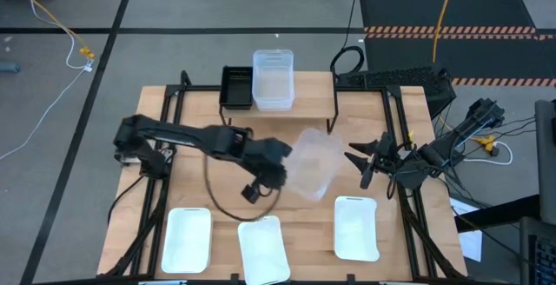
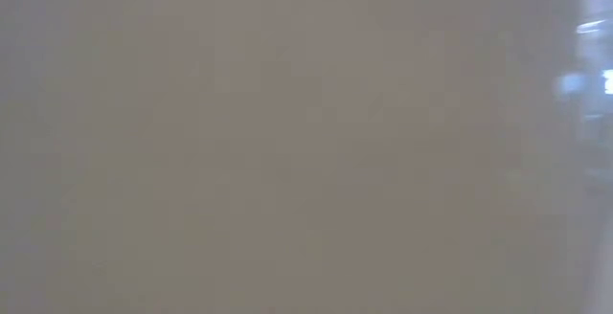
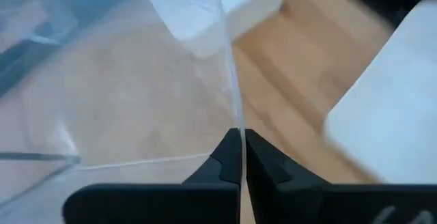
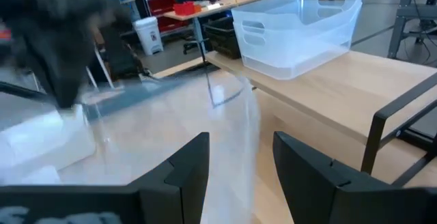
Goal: Stack baskets on shelf by color
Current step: Stack the transparent bin on top of the other transparent bins on the shelf
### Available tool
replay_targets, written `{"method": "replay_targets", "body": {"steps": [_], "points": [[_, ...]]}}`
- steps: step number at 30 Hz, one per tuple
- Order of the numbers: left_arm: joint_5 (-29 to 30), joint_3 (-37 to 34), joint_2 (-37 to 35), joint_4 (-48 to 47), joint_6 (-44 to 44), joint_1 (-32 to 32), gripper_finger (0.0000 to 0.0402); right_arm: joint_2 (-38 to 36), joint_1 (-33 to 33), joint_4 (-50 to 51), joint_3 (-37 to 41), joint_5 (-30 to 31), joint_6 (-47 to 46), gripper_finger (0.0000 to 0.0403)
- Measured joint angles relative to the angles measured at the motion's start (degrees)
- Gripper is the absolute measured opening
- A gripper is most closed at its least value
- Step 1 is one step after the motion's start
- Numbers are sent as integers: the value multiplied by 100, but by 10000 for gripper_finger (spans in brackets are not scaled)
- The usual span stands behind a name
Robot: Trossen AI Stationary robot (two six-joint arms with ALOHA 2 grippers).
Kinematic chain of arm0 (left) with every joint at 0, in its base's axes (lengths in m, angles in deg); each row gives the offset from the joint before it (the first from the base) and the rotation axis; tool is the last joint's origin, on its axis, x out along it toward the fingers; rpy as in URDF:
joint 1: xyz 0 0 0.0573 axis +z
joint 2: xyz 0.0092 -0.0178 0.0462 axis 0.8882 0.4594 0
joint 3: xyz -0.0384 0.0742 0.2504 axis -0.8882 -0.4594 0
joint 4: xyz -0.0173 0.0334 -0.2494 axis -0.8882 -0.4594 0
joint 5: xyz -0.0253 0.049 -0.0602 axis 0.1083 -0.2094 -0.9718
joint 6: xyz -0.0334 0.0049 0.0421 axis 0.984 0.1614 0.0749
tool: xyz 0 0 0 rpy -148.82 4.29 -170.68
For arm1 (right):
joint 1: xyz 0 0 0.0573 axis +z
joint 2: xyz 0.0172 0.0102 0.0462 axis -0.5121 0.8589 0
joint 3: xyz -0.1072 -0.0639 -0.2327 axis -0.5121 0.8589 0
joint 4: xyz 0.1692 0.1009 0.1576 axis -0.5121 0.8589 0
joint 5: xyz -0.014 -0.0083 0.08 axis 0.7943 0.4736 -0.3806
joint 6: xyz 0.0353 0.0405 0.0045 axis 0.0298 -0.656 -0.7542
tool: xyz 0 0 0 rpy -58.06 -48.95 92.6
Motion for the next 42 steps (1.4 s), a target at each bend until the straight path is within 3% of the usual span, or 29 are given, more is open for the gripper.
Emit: {"method": "replay_targets", "body": {"steps": [9, 16, 28, 42], "points": [[-26, 0, -1378, 90, 353, 335, 4, -2, 0, -195, 2, 0, 241, 155], [1044, 11, -1966, 139, -92, 1032, 3, -24, -4, -239, 2, 6, 273, 155], [699, 0, -1314, 76, 225, 3144, 2, -29, -28, -505, 2, 20, 564, 155], [510, 0, -1130, -871, -252, 3420, 2, -26, -28, -461, 2, 22, 694, 155]]}}
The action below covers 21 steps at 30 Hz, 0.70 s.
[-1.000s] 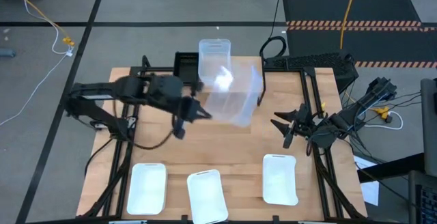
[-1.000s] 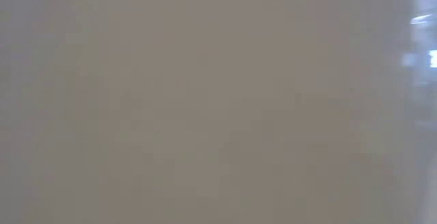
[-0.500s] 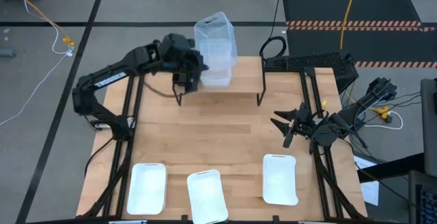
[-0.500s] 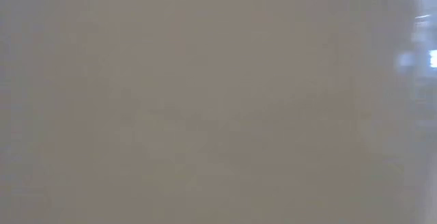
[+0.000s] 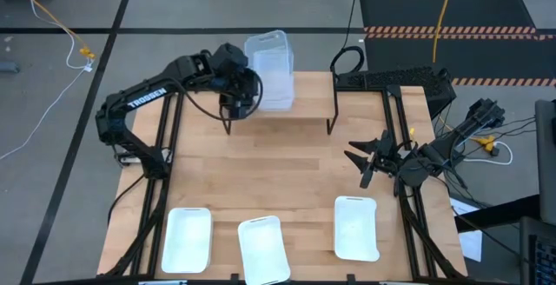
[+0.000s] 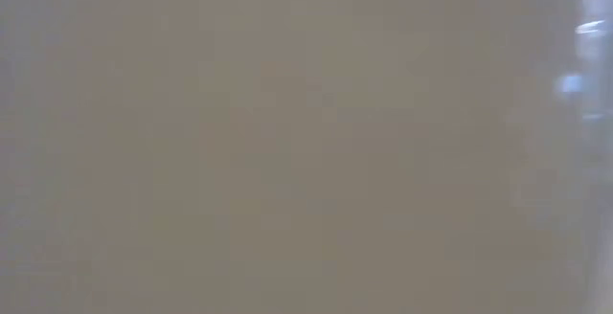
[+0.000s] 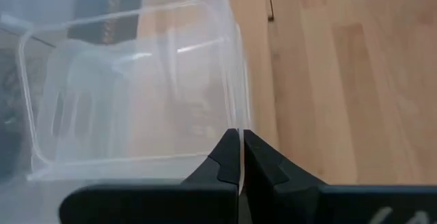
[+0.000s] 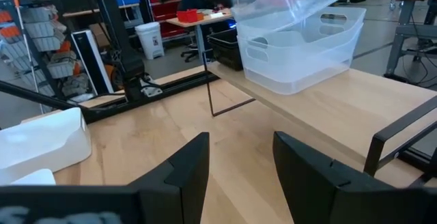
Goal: Stack baskets on shelf by color
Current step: Stack the transparent bin on top of the other transparent bins on the shelf
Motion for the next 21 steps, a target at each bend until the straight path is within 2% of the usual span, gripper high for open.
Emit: {"method": "replay_targets", "body": {"steps": [10, 17, 21], "points": [[24, 0, -32, -80, -178, -45, 10, 0, 0, -15, 0, 0, -66, 155], [590, 0, -46, -69, -291, -194, 76, 0, 0, 22, 0, 0, -53, 155], [675, 0, -48, -46, -266, -257, 113, 0, 0, 22, 0, 0, -26, 155]]}}
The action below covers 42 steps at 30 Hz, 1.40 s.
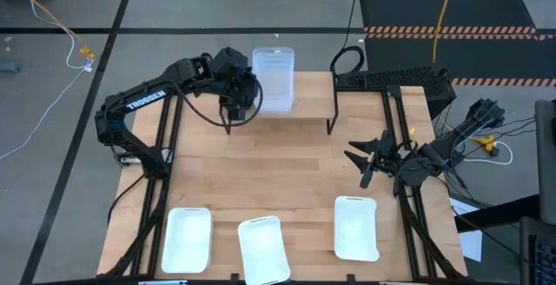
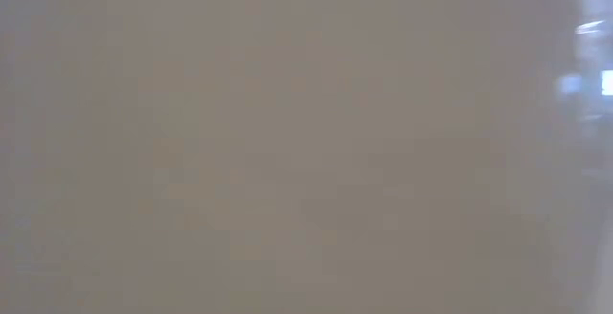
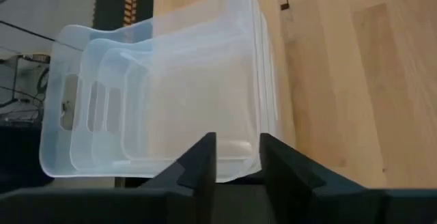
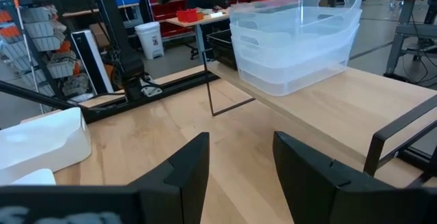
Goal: Stack baskets on shelf by color
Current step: Stack the transparent bin on top of the other transparent bins on the shelf, then put the left white bin on the shelf
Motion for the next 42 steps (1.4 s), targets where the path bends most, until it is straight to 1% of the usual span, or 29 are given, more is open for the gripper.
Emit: {"method": "replay_targets", "body": {"steps": [4, 8, 12, 15, 18, 22, 24, 27, 29, 31, 33, 35, 38, 42], "points": [[180, 0, -2, 205, 336, -104, 141, 0, 0, 0, 0, 0, -8, 155], [299, 0, -145, 264, 1081, -331, 157, -2, 0, 1, 0, -1, -23, 155], [290, 0, -361, 193, 1798, -782, 155, -2, 0, 0, 0, 0, 26, 155], [288, 0, -567, -72, 2369, -1206, 147, -4, -6, -6, 0, 8, 141, 155], [286, 10, -670, -640, 3239, -1745, 136, -71, -58, -119, 0, 14, 383, 155], [273, -30, -647, -1984, 4589, -2737, 118, -226, -190, -476, 0, 21, 950, 155], [255, -254, -674, -2444, 5321, -3358, 110, -284, -247, -725, 0, 22, 1357, 155], [-79, -816, -641, -2502, 6513, -4412, 100, -340, -280, -1125, 0, 28, 1967, 155], [-271, -1156, -634, -2295, 7464, -5184, 98, -355, -278, -1325, 0, 19, 2290, 155], [-334, -1536, -666, -1777, 8343, -5946, 101, -358, -275, -1518, 0, 10, 2590, 155], [-344, -1975, -653, -861, 9017, -6578, 109, -358, -275, -1753, 0, 11, 2886, 155], [-181, -2363, -635, 115, 9676, -7070, 120, -355, -277, -2060, 0, 9, 3200, 155], [153, -2844, -654, 1316, 10502, -7598, 143, -356, -275, -2486, 0, -2, 3551, 155], [375, -3399, -609, 2107, 11430, -7935, 178, -352, -278, -2815, -1, -7, 3951, 155]]}}
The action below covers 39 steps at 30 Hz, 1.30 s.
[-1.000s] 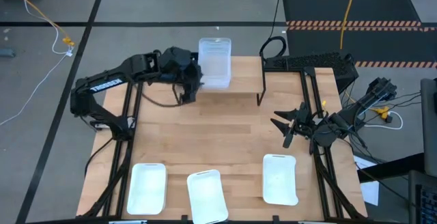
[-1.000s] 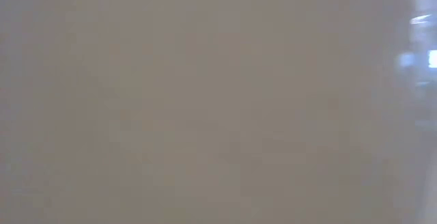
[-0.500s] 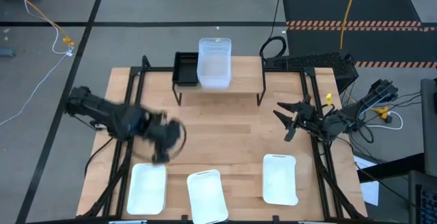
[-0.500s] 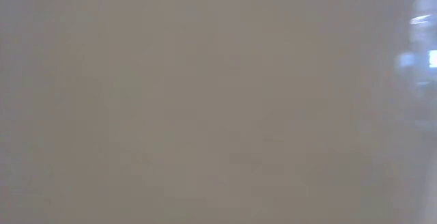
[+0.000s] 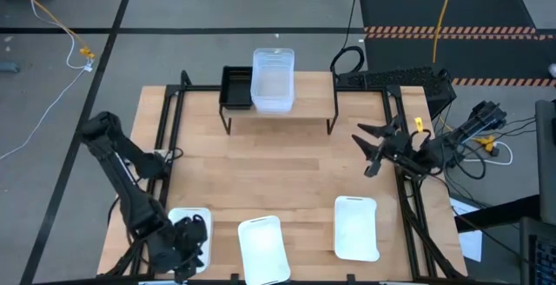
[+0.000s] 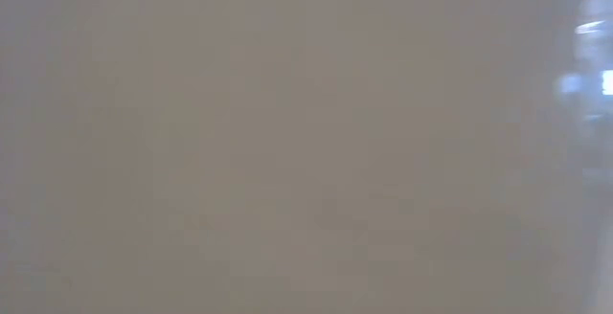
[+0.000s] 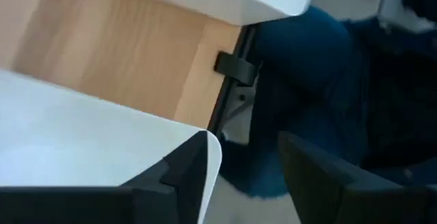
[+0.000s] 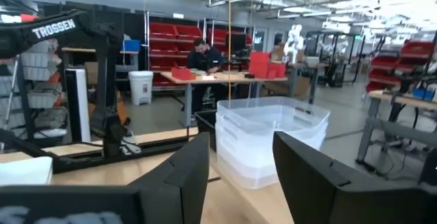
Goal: Stack baskets on shelf by color
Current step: Put the left white bin on the shelf
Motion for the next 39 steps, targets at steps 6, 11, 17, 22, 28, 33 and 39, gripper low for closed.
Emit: {"method": "replay_targets", "body": {"steps": [6, 11, 17, 22, 28, 33, 39], "points": [[-330, -365, 433, 630, 1178, -284, 210, 4, -39, -621, 1, -7, 936, 155], [-349, -289, 902, 1245, 1664, -432, 211, 29, -231, -1050, 1, -42, 1386, 155], [-540, 93, 1375, 888, 1757, -506, 211, 180, -595, -1398, 1, -1260, 1610, 155], [-768, 293, 1501, -93, 1735, -443, 211, 393, -851, -1654, 1, -2288, 1691, 155], [-803, 983, 1488, -1097, 1268, -333, 189, 565, -1050, -1946, 1, -2424, 1684, 155], [-424, 1566, 1451, -2181, 787, -294, 148, 592, -1115, -1950, 1, -2420, 1636, 155], [294, 1545, 1455, -2838, -266, -342, 124, 592, -1115, -1946, 1, -2420, 1625, 155]]}}
